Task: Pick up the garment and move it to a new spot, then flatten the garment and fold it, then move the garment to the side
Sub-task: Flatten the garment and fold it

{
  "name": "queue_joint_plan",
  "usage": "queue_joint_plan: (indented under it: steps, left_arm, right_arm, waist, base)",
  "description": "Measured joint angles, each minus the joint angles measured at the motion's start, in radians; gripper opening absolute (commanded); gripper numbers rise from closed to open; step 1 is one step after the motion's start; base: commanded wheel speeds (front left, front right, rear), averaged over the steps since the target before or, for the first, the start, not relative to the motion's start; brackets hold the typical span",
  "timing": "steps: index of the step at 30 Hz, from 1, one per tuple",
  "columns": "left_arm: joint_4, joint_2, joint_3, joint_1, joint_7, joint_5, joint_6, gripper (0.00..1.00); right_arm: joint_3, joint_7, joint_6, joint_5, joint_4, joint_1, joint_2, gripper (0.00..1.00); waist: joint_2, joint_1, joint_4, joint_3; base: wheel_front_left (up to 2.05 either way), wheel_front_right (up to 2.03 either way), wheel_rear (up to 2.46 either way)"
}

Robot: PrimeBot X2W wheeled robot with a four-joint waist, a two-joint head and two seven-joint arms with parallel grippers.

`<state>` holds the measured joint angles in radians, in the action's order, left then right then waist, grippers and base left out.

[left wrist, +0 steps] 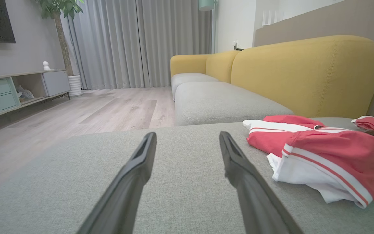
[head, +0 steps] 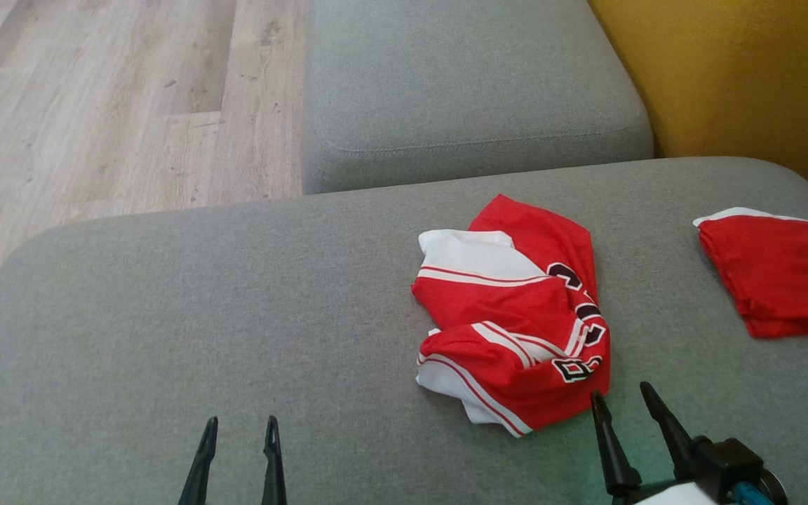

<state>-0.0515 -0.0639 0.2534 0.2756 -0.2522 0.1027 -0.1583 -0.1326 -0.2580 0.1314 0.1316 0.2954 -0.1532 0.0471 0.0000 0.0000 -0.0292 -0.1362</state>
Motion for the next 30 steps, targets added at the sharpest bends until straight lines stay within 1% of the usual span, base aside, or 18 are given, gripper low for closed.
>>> queue_joint_plan:
  steps: [6, 16, 30]
  left_arm:
    - [0.001, 0.002, 0.0, 0.001, 0.0, 0.0, 0.009, 1.0]
    - [0.003, 0.002, -0.001, 0.019, 0.0, 0.0, 0.011, 1.0]
    - [0.001, 0.003, -0.011, 0.019, 0.0, 0.002, 0.015, 1.0]
  right_arm:
    - [0.0, 0.0, 0.0, -0.001, 0.001, 0.001, 0.001, 1.0]
    - [-0.001, 0.0, 0.0, -0.009, 0.004, 0.006, 0.005, 1.0]
    - [0.0, 0.0, 0.0, -0.009, 0.004, 0.006, 0.01, 1.0]
  waist:
    - [0.0, 0.0, 0.007, 0.001]
    - [0.0, 0.0, 0.013, 0.006]
    - [0.0, 0.0, 0.004, 0.015]
  base:
    - [0.0, 0.0, 0.0]
    - [0.0, 0.0, 0.0]
    - [0.0, 0.0, 0.0]
